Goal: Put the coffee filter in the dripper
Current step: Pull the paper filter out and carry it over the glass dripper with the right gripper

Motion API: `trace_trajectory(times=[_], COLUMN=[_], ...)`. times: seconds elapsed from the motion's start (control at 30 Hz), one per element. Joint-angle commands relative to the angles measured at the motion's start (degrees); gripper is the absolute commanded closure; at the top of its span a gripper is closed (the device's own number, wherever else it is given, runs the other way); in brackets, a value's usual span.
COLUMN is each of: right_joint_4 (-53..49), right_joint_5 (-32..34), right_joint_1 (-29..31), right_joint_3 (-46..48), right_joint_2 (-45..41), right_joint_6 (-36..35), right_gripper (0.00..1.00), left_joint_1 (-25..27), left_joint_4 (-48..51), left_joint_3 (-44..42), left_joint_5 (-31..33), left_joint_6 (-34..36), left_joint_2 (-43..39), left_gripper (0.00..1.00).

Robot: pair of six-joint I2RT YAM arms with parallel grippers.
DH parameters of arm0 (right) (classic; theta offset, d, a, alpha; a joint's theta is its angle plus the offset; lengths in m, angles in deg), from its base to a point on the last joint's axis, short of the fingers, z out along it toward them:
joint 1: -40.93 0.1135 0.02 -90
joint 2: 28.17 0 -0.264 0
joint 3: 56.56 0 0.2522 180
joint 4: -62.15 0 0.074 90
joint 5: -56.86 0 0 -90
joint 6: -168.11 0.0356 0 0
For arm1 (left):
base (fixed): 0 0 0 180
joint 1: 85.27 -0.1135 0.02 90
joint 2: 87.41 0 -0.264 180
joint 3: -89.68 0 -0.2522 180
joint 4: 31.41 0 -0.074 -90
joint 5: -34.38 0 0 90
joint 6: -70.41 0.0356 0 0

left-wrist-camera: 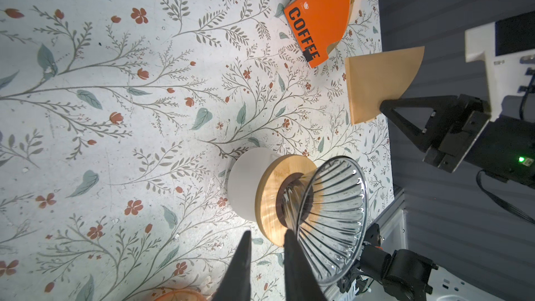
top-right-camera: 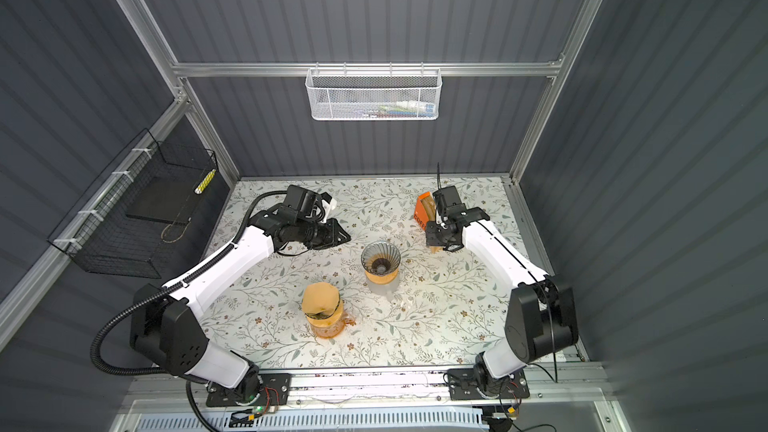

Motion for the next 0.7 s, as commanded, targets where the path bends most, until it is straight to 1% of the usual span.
trace_trajectory(times=[0.0,0.17,0.3,0.47,0.5,0.57,0.67], right_joint_4=[-4.06,-8.59,-14.4,-23.5,-25.32,-28.42,-32.97], right_joint_5=[0.93,1.33,1.26,1.97,1.93,1.37,-0.28], right_joint_1=[1.56,4.77,8.24,13.73,14.81,16.47,19.1], right_joint_3=[1.02,0.77,-1.83,-9.23,-11.38,-15.54,-21.36], right_joint_2=[-3.06,-8.28,-11.68,-12.63,-12.31,-11.36,-9.15], right_joint_6=[1.63,2.22,2.71,2.71,2.8,2.8,2.63], right_gripper=[1.0,1.0,1.0,1.0,1.0,1.0,1.0], left_joint_1=[-0.17,-0.17,-0.17,-0.17,-0.17,-0.17,-0.17], left_joint_4=[-0.18,1.58,3.76,6.43,6.82,6.92,6.62], left_joint_3=[-1.05,-1.18,-1.36,-1.87,-1.87,-2.23,-2.71], left_joint_5=[0.87,0.84,1.37,2.49,2.52,4.72,5.58], left_joint_6=[1.12,2.13,3.29,5.0,5.25,5.43,5.28], left_joint_2=[-2.48,-3.56,-4.82,-6.41,-6.6,-7.13,-7.71], left_gripper=[0.78,0.78,0.78,0.78,0.78,0.77,0.78])
